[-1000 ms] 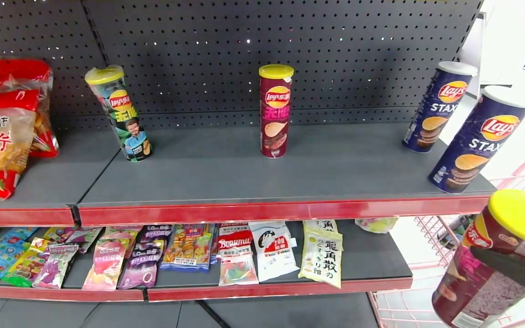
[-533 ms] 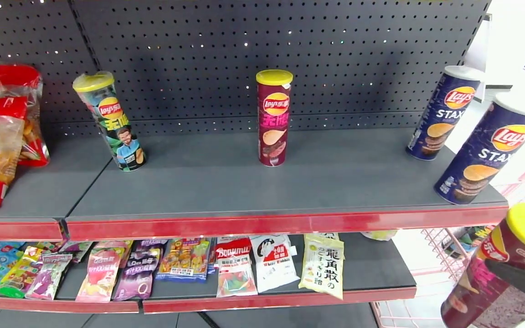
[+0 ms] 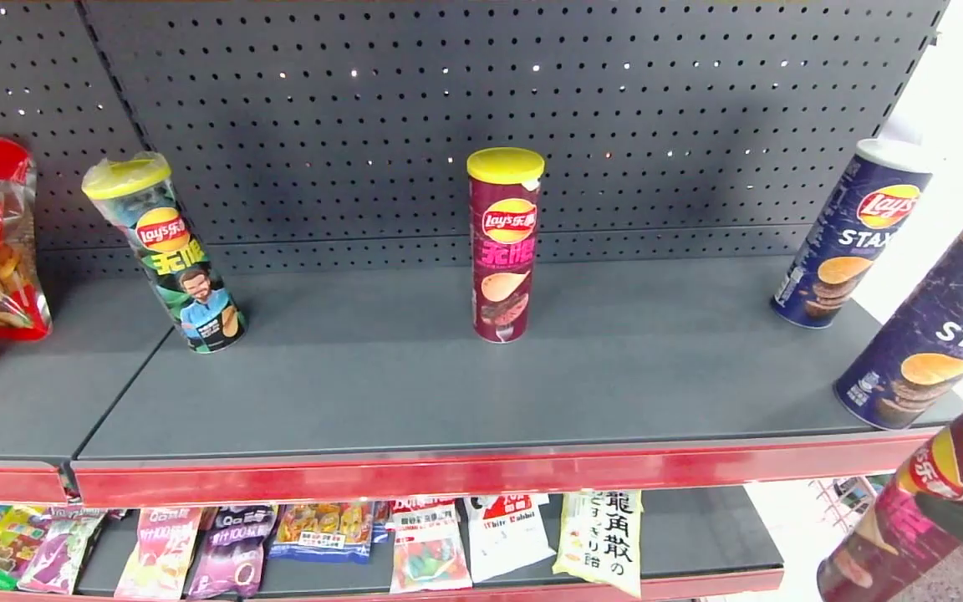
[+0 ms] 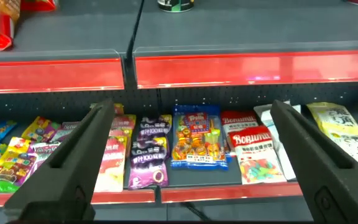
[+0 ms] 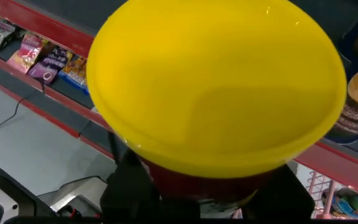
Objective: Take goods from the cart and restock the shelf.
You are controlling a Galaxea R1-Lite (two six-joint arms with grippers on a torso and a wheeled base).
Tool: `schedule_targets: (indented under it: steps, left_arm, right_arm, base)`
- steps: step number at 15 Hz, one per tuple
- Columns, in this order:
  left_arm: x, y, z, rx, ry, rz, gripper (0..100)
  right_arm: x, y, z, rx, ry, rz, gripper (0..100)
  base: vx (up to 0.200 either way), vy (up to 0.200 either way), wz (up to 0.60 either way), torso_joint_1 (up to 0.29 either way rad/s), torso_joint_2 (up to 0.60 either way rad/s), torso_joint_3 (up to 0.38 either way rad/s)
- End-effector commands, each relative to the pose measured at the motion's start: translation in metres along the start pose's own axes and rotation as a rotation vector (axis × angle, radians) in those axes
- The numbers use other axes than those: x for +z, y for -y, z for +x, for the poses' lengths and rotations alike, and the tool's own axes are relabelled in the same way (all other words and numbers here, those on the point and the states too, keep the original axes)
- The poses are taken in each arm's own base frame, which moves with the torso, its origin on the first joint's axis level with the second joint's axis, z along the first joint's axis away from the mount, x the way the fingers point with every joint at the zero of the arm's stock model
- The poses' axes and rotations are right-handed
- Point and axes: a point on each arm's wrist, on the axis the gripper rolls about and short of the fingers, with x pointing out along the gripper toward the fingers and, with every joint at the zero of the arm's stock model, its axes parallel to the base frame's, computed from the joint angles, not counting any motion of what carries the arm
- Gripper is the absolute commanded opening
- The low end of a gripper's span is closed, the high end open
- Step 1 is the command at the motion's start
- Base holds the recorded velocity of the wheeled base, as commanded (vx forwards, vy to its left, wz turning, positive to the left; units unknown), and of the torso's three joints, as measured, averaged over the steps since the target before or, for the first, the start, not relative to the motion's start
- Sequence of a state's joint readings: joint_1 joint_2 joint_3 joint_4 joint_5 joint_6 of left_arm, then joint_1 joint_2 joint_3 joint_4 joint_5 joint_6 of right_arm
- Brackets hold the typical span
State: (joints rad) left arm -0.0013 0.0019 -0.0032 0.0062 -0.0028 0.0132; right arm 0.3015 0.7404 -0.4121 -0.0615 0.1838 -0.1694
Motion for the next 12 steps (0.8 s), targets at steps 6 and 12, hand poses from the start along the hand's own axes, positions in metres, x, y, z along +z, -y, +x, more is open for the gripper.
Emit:
schedule_targets:
  steps: [6, 12]
  left_arm:
    - [0.087, 0.002, 0.011, -0.168, 0.013, 0.000, 100]
    - [0.180, 0.022, 0.123, -0.609, -0.162, 0.047, 100]
  right_arm:
    - [0.017, -0.005, -0.003, 0.182, 0.080, -0.026, 0]
    - [0.060, 0.000, 0.030, 0.242, 0.057, 0.045, 0]
  base:
    - [0.000, 0.000, 0.00, 0.000, 0.00, 0.000]
    - [0.000, 0.000, 0.00, 0.000, 0.00, 0.000]
